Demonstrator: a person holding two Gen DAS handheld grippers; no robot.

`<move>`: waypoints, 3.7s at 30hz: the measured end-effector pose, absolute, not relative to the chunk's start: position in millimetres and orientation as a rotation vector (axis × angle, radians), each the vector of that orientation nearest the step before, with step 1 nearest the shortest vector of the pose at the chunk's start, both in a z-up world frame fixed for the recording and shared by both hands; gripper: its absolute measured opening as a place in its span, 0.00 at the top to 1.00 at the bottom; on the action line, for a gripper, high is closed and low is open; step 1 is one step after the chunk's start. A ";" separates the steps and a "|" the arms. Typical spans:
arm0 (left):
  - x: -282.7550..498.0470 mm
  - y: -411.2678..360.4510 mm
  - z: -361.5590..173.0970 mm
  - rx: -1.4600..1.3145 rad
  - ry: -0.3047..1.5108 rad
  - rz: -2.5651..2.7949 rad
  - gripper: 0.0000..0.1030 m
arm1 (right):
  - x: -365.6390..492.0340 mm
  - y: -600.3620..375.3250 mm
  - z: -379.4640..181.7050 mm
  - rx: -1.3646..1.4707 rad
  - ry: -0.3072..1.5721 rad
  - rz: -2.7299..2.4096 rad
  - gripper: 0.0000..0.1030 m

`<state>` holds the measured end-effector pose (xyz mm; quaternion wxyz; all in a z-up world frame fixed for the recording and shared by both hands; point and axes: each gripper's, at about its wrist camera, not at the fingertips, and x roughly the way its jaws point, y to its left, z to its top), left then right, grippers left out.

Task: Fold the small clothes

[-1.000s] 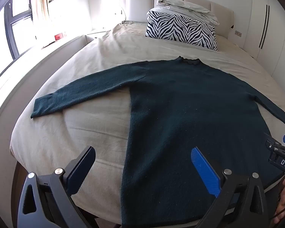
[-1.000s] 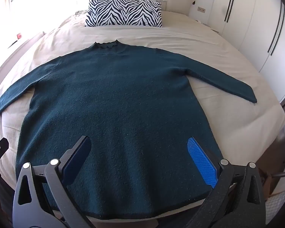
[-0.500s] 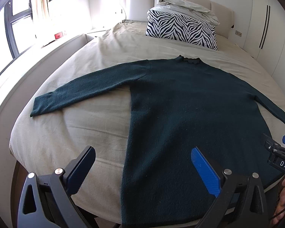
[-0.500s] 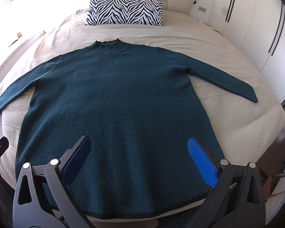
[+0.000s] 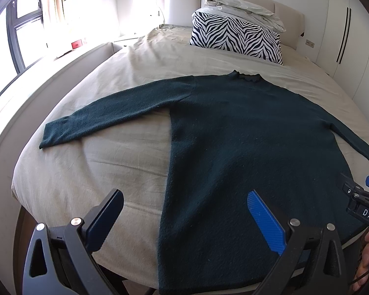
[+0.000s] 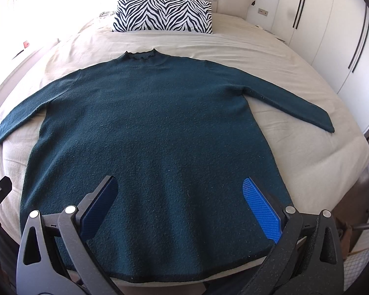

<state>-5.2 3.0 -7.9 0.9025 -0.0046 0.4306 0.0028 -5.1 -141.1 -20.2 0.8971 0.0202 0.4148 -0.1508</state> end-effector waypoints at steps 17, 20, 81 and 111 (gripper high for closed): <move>-6.4 4.0 -9.1 -0.013 0.892 0.005 0.00 | -5.6 -136.3 -20.9 0.038 0.859 -0.310 0.00; -6.3 4.0 -9.1 -0.012 0.892 0.005 0.00 | -5.7 -135.1 -21.1 0.037 0.859 -0.310 0.00; 5.1 -2.0 -20.6 -0.058 0.918 -0.051 0.00 | -5.0 -189.2 -24.1 0.224 0.825 -0.271 0.00; 172.2 -71.7 -38.9 -0.298 0.948 -0.342 0.07 | 13.8 -740.0 -148.4 1.244 0.373 -0.586 0.78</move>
